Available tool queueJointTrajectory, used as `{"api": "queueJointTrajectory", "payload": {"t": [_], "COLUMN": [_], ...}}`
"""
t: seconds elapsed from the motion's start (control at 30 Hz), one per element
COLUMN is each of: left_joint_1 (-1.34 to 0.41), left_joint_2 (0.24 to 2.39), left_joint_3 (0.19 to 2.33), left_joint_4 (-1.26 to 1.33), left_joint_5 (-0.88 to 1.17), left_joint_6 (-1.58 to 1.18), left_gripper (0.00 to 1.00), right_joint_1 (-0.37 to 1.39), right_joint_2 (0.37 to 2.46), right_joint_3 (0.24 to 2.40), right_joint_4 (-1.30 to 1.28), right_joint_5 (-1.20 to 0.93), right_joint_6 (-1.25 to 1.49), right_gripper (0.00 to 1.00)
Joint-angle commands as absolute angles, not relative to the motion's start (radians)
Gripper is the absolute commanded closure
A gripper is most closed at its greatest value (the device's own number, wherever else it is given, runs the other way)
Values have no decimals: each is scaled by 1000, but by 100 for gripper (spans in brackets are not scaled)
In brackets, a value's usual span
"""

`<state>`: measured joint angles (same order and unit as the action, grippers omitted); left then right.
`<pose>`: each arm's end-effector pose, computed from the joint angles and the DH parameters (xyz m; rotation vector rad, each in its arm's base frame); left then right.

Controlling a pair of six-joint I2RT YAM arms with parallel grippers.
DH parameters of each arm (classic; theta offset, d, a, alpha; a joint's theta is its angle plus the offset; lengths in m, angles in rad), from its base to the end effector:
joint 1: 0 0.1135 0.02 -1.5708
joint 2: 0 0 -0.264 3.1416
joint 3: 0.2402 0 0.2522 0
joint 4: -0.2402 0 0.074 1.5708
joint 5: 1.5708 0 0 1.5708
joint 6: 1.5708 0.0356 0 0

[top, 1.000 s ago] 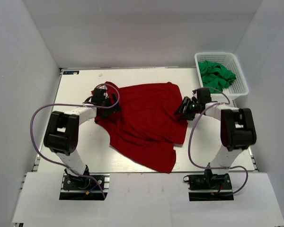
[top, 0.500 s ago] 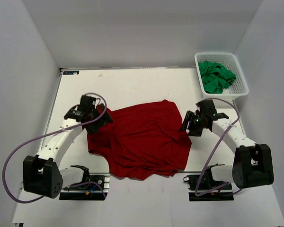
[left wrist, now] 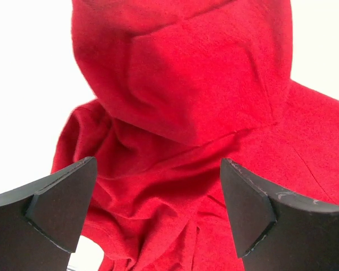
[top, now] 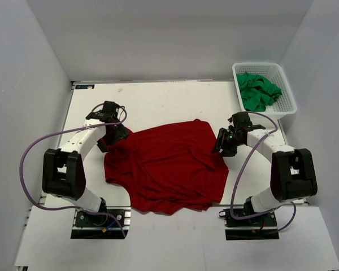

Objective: Fold and stack the t-shirts
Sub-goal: Flatten out the tshirt

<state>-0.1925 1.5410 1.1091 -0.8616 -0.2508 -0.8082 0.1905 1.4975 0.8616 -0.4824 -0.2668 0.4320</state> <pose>0.2858 -0.0467 0.2250 -0.8880 2.6317 0.1212 0.2739 0.0624 0.1821 0.2462 2.7316 0.5434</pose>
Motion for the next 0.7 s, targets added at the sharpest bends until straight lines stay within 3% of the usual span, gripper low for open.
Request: {"api": "queueJointTrajectory", "payload": {"t": [0.0, 0.4, 0.53, 0.67], "left_joint_1": [-163, -118, -109, -109], "left_joint_2": [1506, 1506, 1497, 1497], "left_joint_3": [1108, 1055, 1055, 1046], "left_joint_4": [-861, -822, -822, -811], "left_joint_5": [-296, -272, -281, -281], "left_joint_6": [-833, -833, -833, -824], "left_gripper": [0, 0, 0, 0], "right_joint_1": [192, 196, 195, 196], "right_joint_2": [1512, 1615, 1617, 1624], "right_joint_3": [884, 870, 868, 874], "right_joint_4": [-443, -339, -316, -331], "right_joint_5": [-296, -359, -364, -371], "right_joint_6": [419, 474, 477, 480], "right_gripper": [48, 55, 68, 68]}}
